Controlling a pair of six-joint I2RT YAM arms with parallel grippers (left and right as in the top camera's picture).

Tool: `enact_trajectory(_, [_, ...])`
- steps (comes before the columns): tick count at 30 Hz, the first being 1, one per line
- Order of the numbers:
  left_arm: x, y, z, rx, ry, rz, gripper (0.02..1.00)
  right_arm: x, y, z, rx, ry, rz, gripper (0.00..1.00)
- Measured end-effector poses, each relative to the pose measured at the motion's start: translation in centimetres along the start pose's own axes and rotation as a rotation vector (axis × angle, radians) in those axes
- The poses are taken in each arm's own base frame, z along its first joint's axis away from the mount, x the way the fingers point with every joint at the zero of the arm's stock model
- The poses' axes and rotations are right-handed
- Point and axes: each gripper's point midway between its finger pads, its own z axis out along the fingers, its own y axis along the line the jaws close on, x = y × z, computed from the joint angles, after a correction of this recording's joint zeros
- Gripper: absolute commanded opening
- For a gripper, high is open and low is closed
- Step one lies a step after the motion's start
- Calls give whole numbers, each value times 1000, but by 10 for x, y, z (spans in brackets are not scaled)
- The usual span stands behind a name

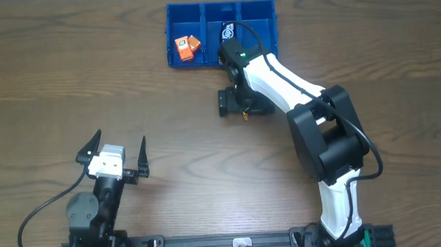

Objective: Sort Candies Into Trays

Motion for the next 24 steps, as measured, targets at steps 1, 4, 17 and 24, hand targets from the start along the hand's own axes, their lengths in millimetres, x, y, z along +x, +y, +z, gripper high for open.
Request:
enact_trajectory(1, [0, 0, 0, 0, 0, 0, 996, 0, -1, 0, 5, 0, 2, 950])
enact_trajectory(4, [0, 0, 0, 0, 0, 0, 996, -1, -5, 1, 20, -6, 8, 910])
enact_trajectory(17, [0, 0, 0, 0, 0, 0, 996, -10, -8, 1, 43, -50, 31, 546])
enact_trajectory(24, [0, 0, 0, 0, 0, 0, 996, -12, -8, 1, 45, -61, 30, 391])
